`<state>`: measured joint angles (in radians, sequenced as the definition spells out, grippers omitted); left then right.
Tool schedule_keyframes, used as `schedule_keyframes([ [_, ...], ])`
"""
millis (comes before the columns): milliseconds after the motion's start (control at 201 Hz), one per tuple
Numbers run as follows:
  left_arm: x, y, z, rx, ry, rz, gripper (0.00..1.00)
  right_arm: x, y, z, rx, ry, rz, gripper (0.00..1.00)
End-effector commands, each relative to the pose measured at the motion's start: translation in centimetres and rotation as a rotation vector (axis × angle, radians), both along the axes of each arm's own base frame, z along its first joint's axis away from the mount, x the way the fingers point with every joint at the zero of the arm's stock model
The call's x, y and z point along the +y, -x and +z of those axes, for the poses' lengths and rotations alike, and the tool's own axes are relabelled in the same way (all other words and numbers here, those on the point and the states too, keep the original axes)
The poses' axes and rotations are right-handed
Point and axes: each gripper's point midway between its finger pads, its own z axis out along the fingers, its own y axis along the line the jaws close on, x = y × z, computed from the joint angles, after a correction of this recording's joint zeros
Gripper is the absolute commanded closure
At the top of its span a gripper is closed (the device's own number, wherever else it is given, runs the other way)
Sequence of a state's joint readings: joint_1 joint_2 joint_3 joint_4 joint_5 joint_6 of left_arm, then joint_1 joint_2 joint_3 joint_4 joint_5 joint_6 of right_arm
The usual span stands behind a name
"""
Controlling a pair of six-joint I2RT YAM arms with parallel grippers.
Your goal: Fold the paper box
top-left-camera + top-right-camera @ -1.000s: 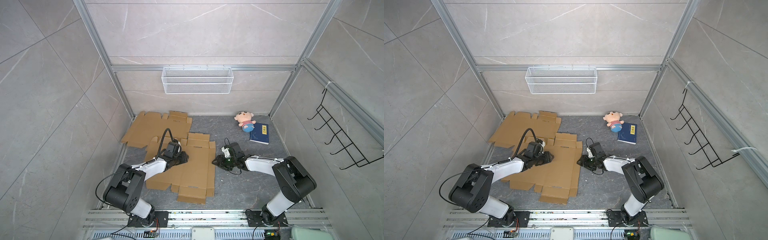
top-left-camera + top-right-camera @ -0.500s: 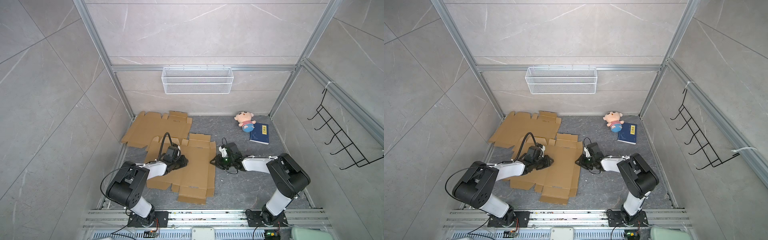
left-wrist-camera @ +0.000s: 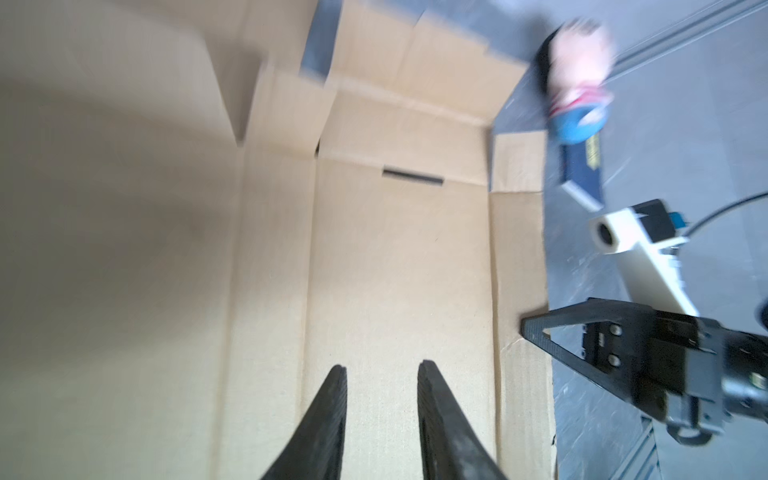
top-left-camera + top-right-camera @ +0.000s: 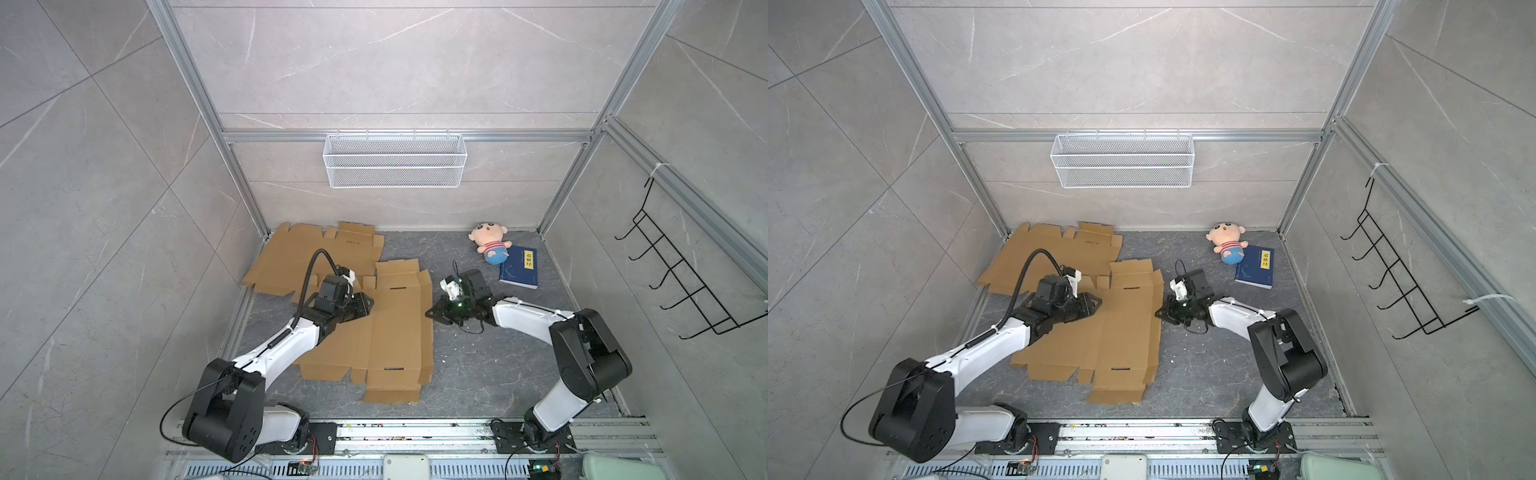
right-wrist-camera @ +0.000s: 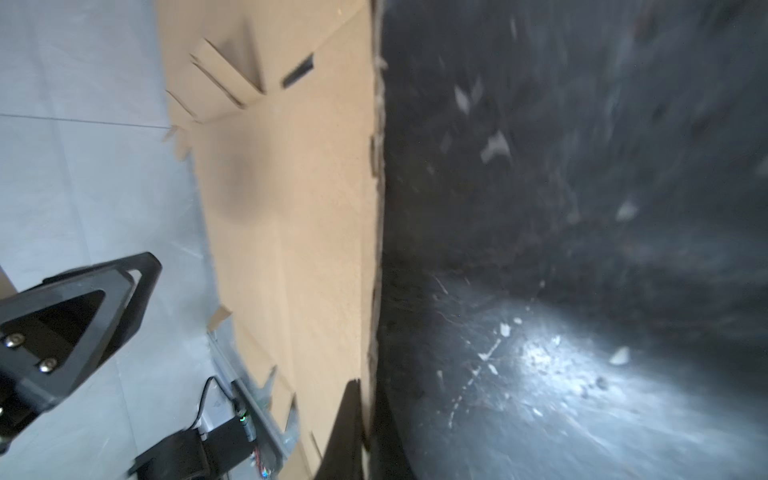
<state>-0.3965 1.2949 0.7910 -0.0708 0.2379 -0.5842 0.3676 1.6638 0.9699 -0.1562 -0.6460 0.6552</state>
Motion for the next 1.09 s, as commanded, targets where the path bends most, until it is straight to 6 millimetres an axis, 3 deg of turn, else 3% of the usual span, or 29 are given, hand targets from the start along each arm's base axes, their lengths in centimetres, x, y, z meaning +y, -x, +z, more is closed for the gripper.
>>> schedule_keyframes([
  [0,0.0,0.0,5.2,-0.118,-0.015,-0.059,0.66,-2.3,2.2,4.9,0.004,-0.018,0.141,0.94],
  [85,-0.7,0.0,7.9,-0.173,0.017,-0.099,0.64,-5.0,3.0,6.6,0.019,0.026,0.168,0.93],
  [169,-1.9,-0.2,9.5,-0.202,0.071,-0.145,0.63,-8.0,3.3,6.4,0.018,0.164,0.152,0.92],
  [309,-5.6,-0.5,8.7,-0.203,0.116,-0.242,0.62,-11.4,2.0,3.9,0.058,0.381,0.139,0.91],
  [453,-9.6,-0.7,3.4,-0.131,0.061,-0.37,0.62,-13.7,-0.5,1.3,0.097,0.553,0.128,0.9],
  [567,-10.3,-1.0,-2.1,-0.012,0.02,-0.398,0.64,-13.9,-2.7,1.3,0.067,0.573,0.086,0.82],
  [672,-10.4,-0.4,-6.4,0.097,0.011,-0.397,0.66,-13.2,-3.3,0.4,0.067,0.509,0.065,0.76],
  [891,-8.9,0.5,-9.5,0.147,0.0,-0.306,0.68,-14.3,-3.5,-2.3,0.078,0.383,-0.041,0.57],
  [1090,-7.7,1.8,-11.5,0.193,-0.01,-0.26,0.69,-16.3,-2.0,-4.8,0.136,0.406,-0.097,0.38],
])
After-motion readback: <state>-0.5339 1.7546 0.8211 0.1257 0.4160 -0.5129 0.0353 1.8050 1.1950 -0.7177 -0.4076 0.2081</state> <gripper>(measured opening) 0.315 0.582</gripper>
